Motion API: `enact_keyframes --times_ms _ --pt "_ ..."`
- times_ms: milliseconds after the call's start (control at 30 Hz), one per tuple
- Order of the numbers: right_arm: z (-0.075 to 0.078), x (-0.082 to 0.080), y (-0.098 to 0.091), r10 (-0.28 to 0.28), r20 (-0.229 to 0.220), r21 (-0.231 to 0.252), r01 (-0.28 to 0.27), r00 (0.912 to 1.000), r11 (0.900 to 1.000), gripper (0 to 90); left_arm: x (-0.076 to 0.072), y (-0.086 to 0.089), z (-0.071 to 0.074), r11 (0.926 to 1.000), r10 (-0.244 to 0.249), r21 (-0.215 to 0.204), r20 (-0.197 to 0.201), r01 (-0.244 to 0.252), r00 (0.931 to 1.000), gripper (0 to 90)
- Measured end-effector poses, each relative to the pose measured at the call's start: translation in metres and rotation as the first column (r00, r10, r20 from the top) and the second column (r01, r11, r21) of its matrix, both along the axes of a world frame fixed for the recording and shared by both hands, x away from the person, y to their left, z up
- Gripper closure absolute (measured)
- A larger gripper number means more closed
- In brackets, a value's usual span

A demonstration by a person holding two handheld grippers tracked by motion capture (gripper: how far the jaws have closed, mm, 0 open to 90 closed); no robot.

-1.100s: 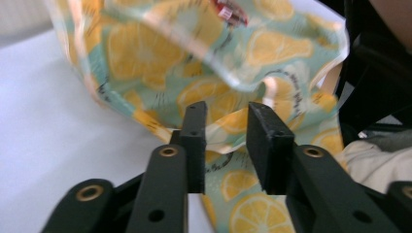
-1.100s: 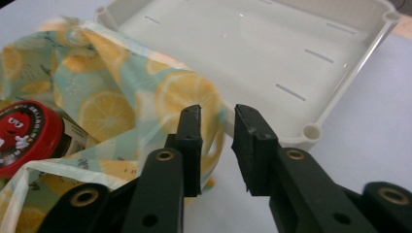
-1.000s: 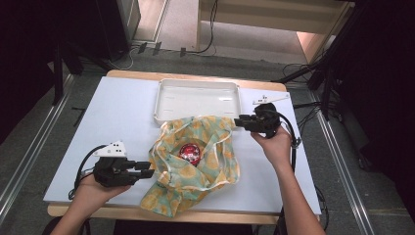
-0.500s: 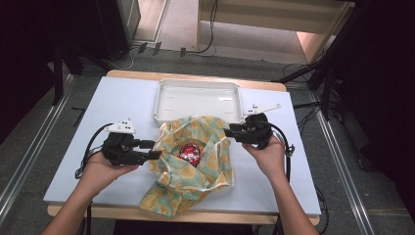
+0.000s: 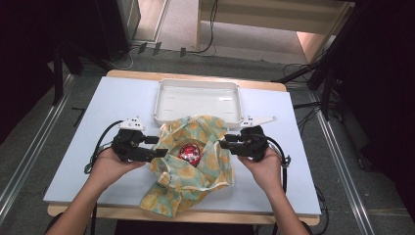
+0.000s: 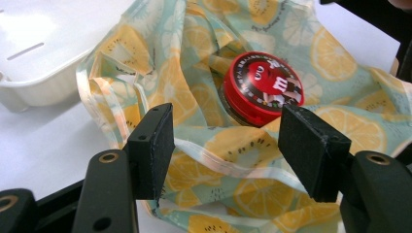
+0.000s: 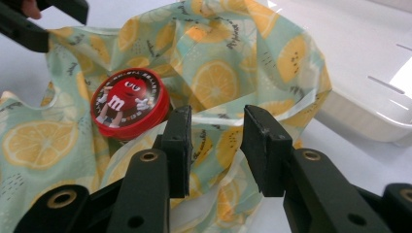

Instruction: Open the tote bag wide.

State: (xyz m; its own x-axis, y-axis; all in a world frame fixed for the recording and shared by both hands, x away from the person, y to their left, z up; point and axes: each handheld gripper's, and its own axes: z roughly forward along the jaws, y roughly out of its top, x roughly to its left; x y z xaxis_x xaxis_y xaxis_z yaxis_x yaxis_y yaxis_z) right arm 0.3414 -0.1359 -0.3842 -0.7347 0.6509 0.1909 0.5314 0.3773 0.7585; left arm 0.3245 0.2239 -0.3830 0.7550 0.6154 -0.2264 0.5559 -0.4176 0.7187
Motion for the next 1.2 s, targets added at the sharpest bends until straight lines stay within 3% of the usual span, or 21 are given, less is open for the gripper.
enact_keyframes --times_ms 167,333,567,733,833,933,1067,1200 --pt "-0.003 -0.011 0.005 0.005 0.002 -0.002 -0.005 1.0000 1.0000 62.7 0.008 -0.001 -0.002 1.0000 0.007 0.003 -0.013 -0.007 0.9999 36.0" --pt "-0.004 -0.019 0.010 0.010 0.001 0.001 -0.010 0.9999 0.9999 61.2 0.002 0.005 0.002 0.9999 0.003 -0.016 -0.004 -0.003 1.0000 35.3" --pt "-0.012 -0.025 0.018 0.012 -0.017 0.021 -0.011 0.9998 0.9997 55.6 0.005 0.003 -0.011 0.9999 0.015 -0.008 -0.057 -0.015 0.9982 32.0" --pt "-0.018 -0.025 0.025 0.026 -0.020 0.017 -0.026 0.9995 0.9995 52.4 0.006 -0.001 -0.020 0.9998 0.019 0.010 -0.079 -0.019 0.9967 34.7" --pt "-0.020 -0.025 0.030 0.032 -0.019 0.010 -0.032 0.9993 0.9994 52.4 0.006 0.000 -0.023 0.9994 0.030 0.019 -0.089 -0.028 0.9956 44.3" --pt "-0.023 -0.026 0.034 0.038 -0.020 0.000 -0.038 0.9991 0.9993 54.7 0.004 -0.002 -0.026 0.9989 0.032 0.037 -0.097 -0.029 0.9947 60.0" --pt "-0.027 -0.025 0.037 0.057 -0.045 -0.009 -0.057 0.9974 0.9983 68.5 0.001 -0.005 -0.031 0.9975 0.021 0.069 -0.092 -0.015 0.9955 84.2" --pt "-0.028 -0.025 0.036 0.071 -0.063 -0.023 -0.072 0.9955 0.9971 83.5 -0.001 -0.005 -0.032 0.9953 0.013 0.097 -0.094 -0.004 0.9955 90.0"
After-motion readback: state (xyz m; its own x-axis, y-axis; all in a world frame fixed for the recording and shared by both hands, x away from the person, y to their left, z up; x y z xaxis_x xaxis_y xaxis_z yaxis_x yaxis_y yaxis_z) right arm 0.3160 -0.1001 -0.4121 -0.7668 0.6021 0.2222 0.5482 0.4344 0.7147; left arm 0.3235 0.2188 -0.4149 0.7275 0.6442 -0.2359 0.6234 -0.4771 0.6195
